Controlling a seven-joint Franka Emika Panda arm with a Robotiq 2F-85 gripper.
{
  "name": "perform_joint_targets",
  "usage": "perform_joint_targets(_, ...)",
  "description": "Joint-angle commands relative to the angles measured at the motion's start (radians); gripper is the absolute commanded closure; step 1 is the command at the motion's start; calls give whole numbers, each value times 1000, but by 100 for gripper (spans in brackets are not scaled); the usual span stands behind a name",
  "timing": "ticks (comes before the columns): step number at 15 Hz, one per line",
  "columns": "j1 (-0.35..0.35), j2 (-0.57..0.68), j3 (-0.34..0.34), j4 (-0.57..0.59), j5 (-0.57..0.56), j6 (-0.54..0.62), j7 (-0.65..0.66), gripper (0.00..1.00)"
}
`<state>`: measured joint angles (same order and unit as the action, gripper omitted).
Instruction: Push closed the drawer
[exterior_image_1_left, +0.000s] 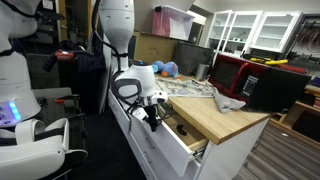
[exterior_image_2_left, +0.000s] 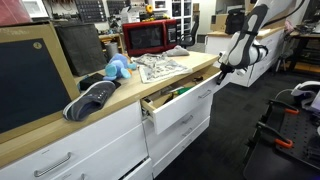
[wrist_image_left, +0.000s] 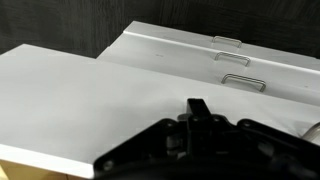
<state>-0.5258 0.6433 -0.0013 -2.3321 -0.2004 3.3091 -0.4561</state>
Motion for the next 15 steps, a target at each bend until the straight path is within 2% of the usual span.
perform_joint_targets(1, 84, 37, -72, 53, -68, 91, 23, 100)
perform_joint_targets(8, 196, 93, -172, 107, -89, 193, 30, 100)
perform_joint_targets(9, 198, 84, -168, 145, -91, 147, 35, 100)
perform_joint_targets(15, 244, 122, -203, 236, -72, 144, 58, 100)
